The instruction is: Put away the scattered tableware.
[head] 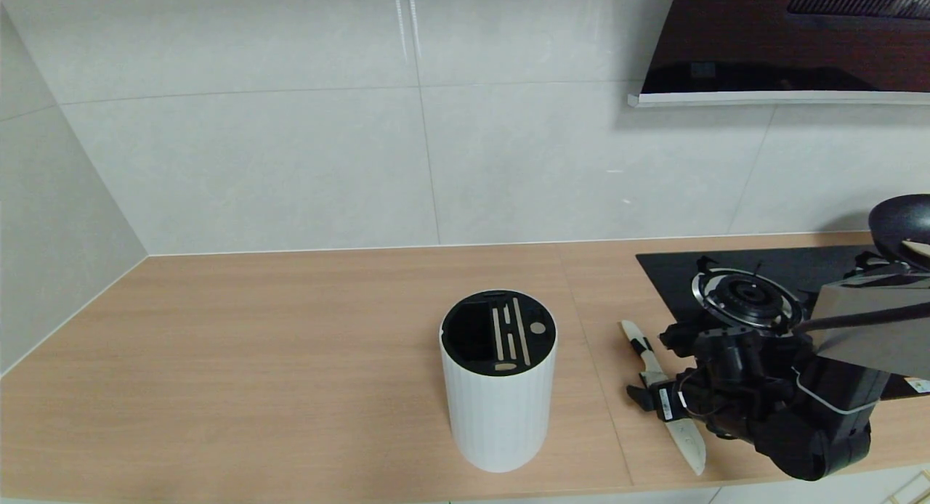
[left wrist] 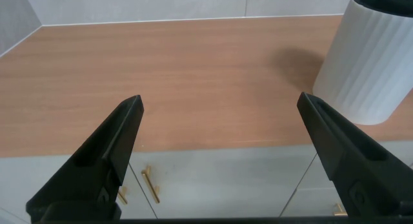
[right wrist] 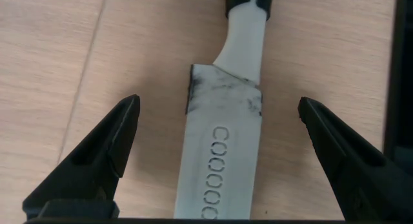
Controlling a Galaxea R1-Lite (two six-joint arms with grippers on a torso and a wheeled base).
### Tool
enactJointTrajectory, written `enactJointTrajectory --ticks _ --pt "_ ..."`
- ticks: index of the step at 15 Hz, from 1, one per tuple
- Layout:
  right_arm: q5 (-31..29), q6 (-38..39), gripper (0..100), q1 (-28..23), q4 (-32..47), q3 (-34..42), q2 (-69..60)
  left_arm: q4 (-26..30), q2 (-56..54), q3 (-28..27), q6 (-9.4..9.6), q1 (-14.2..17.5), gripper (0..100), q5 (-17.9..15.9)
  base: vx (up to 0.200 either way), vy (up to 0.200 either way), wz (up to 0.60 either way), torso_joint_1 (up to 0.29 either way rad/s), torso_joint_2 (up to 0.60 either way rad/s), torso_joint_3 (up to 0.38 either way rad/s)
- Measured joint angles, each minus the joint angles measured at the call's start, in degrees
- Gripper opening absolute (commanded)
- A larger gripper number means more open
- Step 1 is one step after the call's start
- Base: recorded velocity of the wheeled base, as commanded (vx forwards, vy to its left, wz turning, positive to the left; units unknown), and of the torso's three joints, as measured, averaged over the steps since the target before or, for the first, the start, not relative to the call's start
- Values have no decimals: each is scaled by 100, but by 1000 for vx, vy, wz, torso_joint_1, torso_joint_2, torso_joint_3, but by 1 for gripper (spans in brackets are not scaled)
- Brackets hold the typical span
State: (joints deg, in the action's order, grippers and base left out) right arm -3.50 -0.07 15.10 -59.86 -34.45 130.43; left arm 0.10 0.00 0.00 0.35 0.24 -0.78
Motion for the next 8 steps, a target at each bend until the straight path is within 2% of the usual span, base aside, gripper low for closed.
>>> enactJointTrajectory --ticks 5,6,8 --pt "-2 118 100 0 -5 -72 69 0 0 0 -2 -4 100 0 0 0 0 0 0 0" --pt "-2 118 0 0 -13 -83 94 -2 0 0 0 -4 100 0 0 0 0 0 0 0" --pt "-11 118 0 -4 -33 -94 133 0 0 0 0 0 100 0 0 0 0 0 0 0"
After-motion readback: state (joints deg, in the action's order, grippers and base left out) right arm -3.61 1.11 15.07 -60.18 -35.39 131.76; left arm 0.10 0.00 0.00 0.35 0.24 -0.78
